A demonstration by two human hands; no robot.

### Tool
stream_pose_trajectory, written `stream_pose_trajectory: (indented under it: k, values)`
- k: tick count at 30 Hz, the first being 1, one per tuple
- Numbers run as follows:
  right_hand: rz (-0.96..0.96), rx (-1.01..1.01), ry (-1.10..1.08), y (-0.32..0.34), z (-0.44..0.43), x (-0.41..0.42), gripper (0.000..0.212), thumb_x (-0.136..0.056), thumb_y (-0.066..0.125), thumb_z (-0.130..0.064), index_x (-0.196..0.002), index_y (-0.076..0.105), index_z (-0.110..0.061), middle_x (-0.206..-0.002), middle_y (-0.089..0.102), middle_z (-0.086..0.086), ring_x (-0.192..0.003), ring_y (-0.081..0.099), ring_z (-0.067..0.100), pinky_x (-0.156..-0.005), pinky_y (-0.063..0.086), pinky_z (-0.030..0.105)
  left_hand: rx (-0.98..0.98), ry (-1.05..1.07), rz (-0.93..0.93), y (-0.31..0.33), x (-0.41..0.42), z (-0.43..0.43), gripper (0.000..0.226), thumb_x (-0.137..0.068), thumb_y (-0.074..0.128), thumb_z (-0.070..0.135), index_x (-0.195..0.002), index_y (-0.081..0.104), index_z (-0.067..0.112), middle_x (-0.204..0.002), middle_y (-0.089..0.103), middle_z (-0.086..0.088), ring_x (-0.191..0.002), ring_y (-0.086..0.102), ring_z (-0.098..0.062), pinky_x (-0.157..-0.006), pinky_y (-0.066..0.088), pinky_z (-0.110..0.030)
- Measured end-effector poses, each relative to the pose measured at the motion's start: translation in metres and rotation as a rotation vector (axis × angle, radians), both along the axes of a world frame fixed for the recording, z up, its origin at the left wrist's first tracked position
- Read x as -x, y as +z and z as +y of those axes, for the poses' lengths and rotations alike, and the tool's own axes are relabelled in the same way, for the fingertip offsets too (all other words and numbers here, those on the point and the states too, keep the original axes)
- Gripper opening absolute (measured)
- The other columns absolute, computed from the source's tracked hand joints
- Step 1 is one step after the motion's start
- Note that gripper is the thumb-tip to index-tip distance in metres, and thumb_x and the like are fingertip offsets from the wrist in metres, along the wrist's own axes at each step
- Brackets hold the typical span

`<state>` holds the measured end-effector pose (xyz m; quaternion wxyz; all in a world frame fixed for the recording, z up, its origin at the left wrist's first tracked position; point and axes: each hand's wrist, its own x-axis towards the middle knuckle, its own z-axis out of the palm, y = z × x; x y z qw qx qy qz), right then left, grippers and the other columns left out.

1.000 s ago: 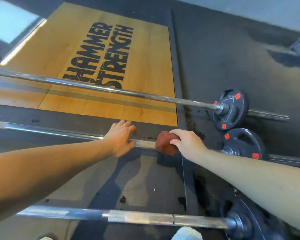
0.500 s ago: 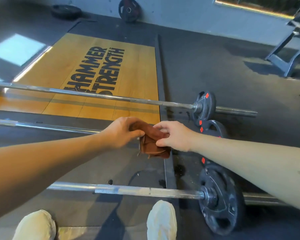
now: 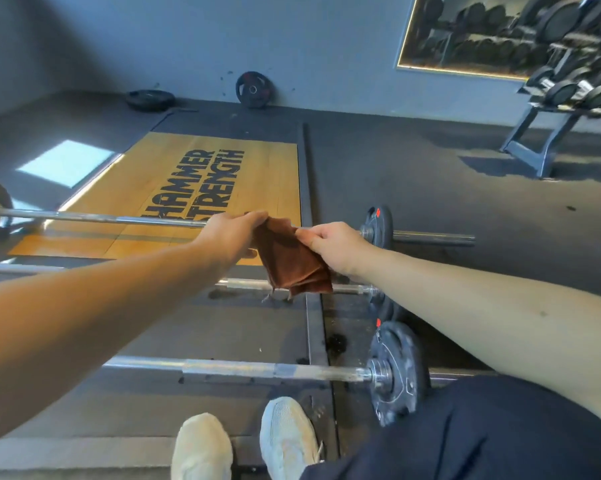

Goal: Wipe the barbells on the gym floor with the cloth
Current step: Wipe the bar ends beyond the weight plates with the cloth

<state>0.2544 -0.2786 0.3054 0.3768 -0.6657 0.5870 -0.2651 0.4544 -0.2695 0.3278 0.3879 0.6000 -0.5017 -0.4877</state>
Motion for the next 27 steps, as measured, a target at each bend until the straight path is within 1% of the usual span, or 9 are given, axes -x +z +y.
stream_pose_trajectory:
  k: [4, 7, 11, 14, 16, 18, 22, 25, 27]
  values:
    - [-0.062, -0.035, -0.065, 0.002, 0.010, -0.002, 0.040, -0.101, 0.056, -0.050, -0.084, 0.075, -0.019, -0.092, 0.075, 0.006, -0.089, 0.070, 0.029, -0.087, 0.057, 0.042, -0.079, -0.029, 0.100, -0.011, 0.002, 0.003, 0.028, -0.103, 0.058, 0.033, -0.116, 0.070, 0.011, -0.104, 0.075, -0.013, -0.091, 0.071, -0.023, -0.073, 0.059, -0.034]
    - [-0.040, -0.018, -0.104, 0.007, 0.021, 0.010, 0.041, -0.102, 0.057, -0.048, -0.085, 0.074, -0.015, -0.089, 0.073, 0.008, -0.087, 0.067, 0.029, -0.081, 0.054, 0.039, -0.061, -0.174, 0.126, -0.018, 0.010, 0.013, 0.026, -0.096, 0.053, 0.012, -0.120, 0.064, 0.009, -0.106, 0.069, -0.012, -0.099, 0.063, -0.026, -0.081, 0.054, -0.037]
    - [0.034, 0.019, -0.129, 0.009, 0.037, 0.036, 0.034, -0.102, 0.058, -0.044, -0.081, 0.072, -0.021, -0.086, 0.071, 0.005, -0.082, 0.063, 0.021, -0.076, 0.052, 0.036, -0.006, -0.200, 0.115, -0.023, 0.037, 0.031, 0.045, -0.087, 0.062, -0.005, -0.128, 0.057, 0.015, -0.115, 0.068, -0.007, -0.105, 0.066, -0.024, -0.089, 0.059, -0.037]
    - [-0.070, -0.050, -0.104, 0.009, 0.049, 0.052, 0.020, -0.098, 0.066, -0.038, -0.099, 0.073, -0.019, -0.103, 0.075, 0.009, -0.094, 0.069, 0.020, -0.087, 0.057, 0.036, 0.026, -0.161, 0.170, -0.030, 0.060, 0.041, 0.028, -0.091, 0.069, 0.005, -0.117, 0.065, 0.014, -0.107, 0.072, -0.007, -0.096, 0.070, -0.022, -0.075, 0.061, -0.031]
    - [-0.222, -0.159, -0.042, 0.007, 0.059, 0.063, 0.047, -0.082, 0.079, -0.040, -0.121, 0.068, -0.017, -0.112, 0.075, 0.008, -0.106, 0.071, 0.021, -0.095, 0.056, 0.032, 0.036, -0.169, 0.109, -0.032, 0.071, 0.045, 0.020, -0.093, 0.071, 0.016, -0.113, 0.070, 0.016, -0.099, 0.074, -0.004, -0.089, 0.070, -0.021, -0.068, 0.060, -0.030]
    - [-0.236, -0.232, 0.009, -0.001, 0.072, 0.077, 0.074, -0.074, 0.087, -0.032, -0.139, 0.055, -0.015, -0.117, 0.074, 0.009, -0.106, 0.073, 0.022, -0.098, 0.056, 0.035, 0.015, -0.187, 0.028, -0.035, 0.082, 0.047, 0.020, -0.092, 0.073, 0.029, -0.110, 0.073, 0.019, -0.098, 0.076, -0.003, -0.089, 0.073, -0.022, -0.074, 0.062, -0.037]
    - [-0.007, -0.204, -0.041, -0.024, 0.097, 0.103, 0.071, -0.080, 0.087, -0.015, -0.142, 0.052, -0.022, -0.118, 0.073, 0.003, -0.101, 0.073, 0.018, -0.089, 0.061, 0.036, -0.110, -0.212, -0.104, -0.046, 0.113, 0.047, 0.041, -0.085, 0.077, 0.050, -0.110, 0.073, 0.018, -0.102, 0.076, -0.004, -0.096, 0.072, -0.023, -0.085, 0.062, -0.043]
    - [-0.120, -0.212, -0.121, -0.049, 0.107, 0.131, 0.051, -0.087, 0.078, -0.006, -0.134, 0.058, -0.013, -0.110, 0.076, 0.009, -0.096, 0.075, 0.022, -0.092, 0.060, 0.045, -0.185, -0.217, -0.101, -0.059, 0.143, 0.049, 0.050, -0.079, 0.080, 0.056, -0.107, 0.075, 0.014, -0.102, 0.077, -0.004, -0.096, 0.073, -0.024, -0.088, 0.061, -0.044]
    - [-0.163, -0.231, -0.166, -0.059, 0.111, 0.151, 0.047, -0.090, 0.073, -0.004, -0.133, 0.059, -0.012, -0.104, 0.077, 0.012, -0.092, 0.076, 0.026, -0.091, 0.061, 0.045, -0.256, -0.262, -0.036, -0.067, 0.164, 0.049, 0.041, -0.087, 0.074, 0.050, -0.102, 0.075, 0.012, -0.093, 0.078, -0.002, -0.085, 0.074, -0.019, -0.077, 0.061, -0.037]
